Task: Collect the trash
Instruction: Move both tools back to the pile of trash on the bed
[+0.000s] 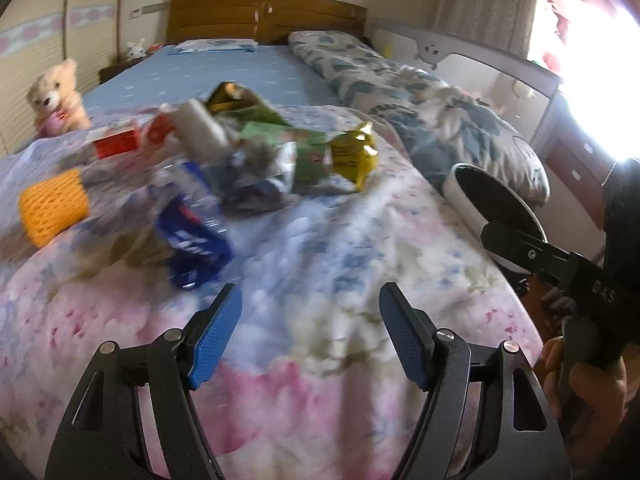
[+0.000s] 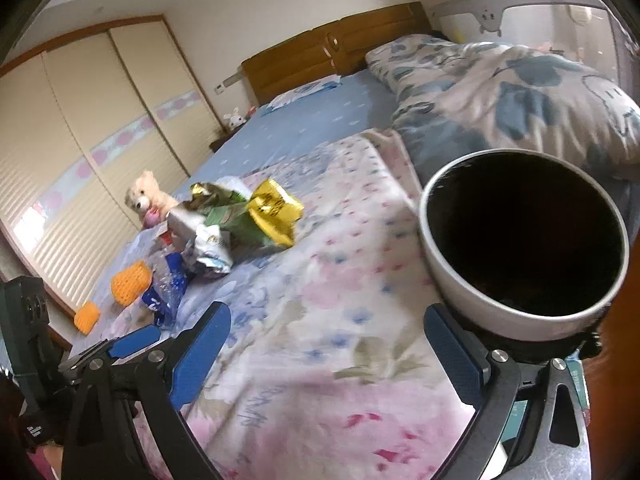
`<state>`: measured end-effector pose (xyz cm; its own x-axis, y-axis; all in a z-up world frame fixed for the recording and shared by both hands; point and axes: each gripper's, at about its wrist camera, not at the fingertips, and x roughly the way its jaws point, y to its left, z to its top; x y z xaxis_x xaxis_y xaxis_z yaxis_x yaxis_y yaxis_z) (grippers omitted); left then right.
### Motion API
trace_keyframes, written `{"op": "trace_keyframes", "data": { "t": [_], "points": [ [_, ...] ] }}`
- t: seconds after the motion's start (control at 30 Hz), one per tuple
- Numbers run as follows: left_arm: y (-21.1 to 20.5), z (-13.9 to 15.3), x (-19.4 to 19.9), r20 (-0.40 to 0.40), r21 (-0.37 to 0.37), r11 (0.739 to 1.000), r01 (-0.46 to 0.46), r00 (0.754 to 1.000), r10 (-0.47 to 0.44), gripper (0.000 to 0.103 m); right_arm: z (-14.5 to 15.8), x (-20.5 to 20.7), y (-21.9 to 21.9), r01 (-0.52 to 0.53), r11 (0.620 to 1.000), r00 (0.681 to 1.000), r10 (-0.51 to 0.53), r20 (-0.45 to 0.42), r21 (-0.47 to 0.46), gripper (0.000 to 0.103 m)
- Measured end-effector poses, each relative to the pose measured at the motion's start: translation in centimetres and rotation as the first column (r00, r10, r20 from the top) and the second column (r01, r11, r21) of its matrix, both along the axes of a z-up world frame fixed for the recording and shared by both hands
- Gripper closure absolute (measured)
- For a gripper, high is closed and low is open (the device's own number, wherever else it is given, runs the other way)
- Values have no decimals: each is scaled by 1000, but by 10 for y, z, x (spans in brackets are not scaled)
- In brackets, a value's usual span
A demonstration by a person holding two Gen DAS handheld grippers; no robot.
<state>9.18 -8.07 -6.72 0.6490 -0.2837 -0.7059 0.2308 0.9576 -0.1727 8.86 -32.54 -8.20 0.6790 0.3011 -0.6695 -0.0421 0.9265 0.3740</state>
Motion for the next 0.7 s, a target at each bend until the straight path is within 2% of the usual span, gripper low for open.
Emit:
{"op": "trace_keyframes", "data": {
  "t": [0.27, 0.53, 0.7],
  "points": [
    [31, -4, -4, -12, 1, 997, -78, 997, 78, 28, -5, 11, 27, -44, 999, 999, 44, -5, -2, 5],
    [45, -9, 3, -36, 9, 990, -139, 990, 139, 27, -12, 33, 48, -104, 995, 994, 104, -24, -2, 5],
    [50, -11, 15, -54, 4, 986, -168, 984, 168, 25, -16, 50, 58, -138, 990, 990, 137, -34, -33, 5]
  ]
}}
